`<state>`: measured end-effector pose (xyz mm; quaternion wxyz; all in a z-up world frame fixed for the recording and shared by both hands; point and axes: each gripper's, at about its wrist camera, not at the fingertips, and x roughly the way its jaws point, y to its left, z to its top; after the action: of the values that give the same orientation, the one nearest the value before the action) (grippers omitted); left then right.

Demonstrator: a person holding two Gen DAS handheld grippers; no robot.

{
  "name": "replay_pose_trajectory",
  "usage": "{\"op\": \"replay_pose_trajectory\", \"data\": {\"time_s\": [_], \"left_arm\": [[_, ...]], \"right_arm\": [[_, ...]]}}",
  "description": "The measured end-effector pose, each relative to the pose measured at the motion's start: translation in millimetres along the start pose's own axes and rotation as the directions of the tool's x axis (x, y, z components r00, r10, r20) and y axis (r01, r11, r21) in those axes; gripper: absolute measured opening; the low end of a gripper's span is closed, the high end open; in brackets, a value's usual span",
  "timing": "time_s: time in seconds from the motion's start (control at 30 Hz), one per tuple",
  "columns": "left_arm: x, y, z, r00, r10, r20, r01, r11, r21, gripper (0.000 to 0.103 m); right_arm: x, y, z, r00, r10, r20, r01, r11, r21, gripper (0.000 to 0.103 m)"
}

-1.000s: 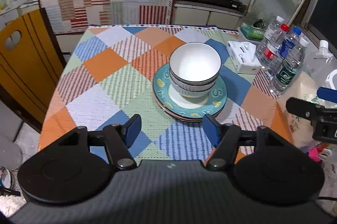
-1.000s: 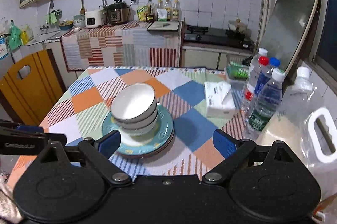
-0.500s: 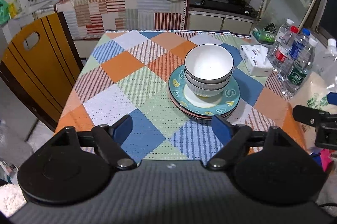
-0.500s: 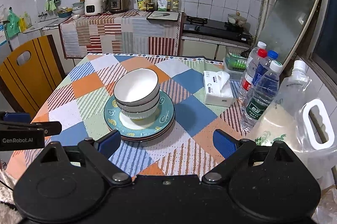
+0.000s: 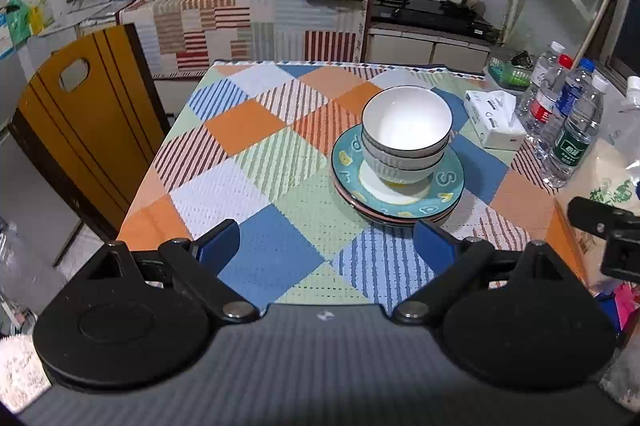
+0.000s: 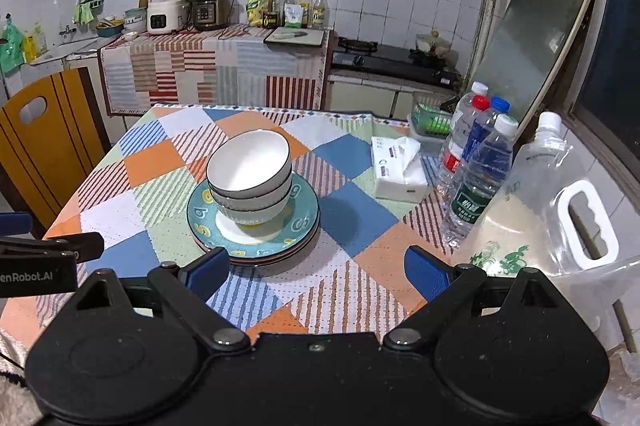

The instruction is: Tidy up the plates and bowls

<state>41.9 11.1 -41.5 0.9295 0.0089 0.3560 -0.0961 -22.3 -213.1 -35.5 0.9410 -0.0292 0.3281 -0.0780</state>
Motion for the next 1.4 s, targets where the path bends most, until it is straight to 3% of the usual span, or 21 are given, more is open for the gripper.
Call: {"op": "replay_pose_trajectory", "data": {"time_s": [0.17,0.3,0.8,1.27,1.4], "left_arm": [[2.4,2.7,-4.6,1.000,0.003,-0.013,-0.003,1.000,-0.014,0.095],[5.1,-4.3,-7.6,0.999,0.030,-0.034,-0.029,0.999,0.033,0.095],[-4.3,-3.7,-13.3,0.998,0.010,0.065,-0.011,1.000,0.014,0.095],[-5.0,-8.3,-14.5,0.997,0.012,0.075,-0.014,0.999,0.029,0.095],[-4.7,-6.3,-15.7,0.997,0.018,0.077,-0.019,1.000,0.012,0.099]], "right_arm": [[-8.8,3.9,-7.3,0.999,-0.016,0.050,0.015,1.000,0.014,0.096],[-10.1,1.9,-9.3,0.999,0.003,0.046,-0.005,0.999,0.049,0.096],[-2.2,3.5,-15.7,1.000,0.008,0.015,-0.009,0.998,0.056,0.096],[-1.0,2.6,-16.4,1.000,0.006,0.011,-0.007,0.998,0.061,0.096],[-0.3,0.0,-17.4,1.000,-0.007,0.012,0.006,0.997,0.077,0.096]]}}
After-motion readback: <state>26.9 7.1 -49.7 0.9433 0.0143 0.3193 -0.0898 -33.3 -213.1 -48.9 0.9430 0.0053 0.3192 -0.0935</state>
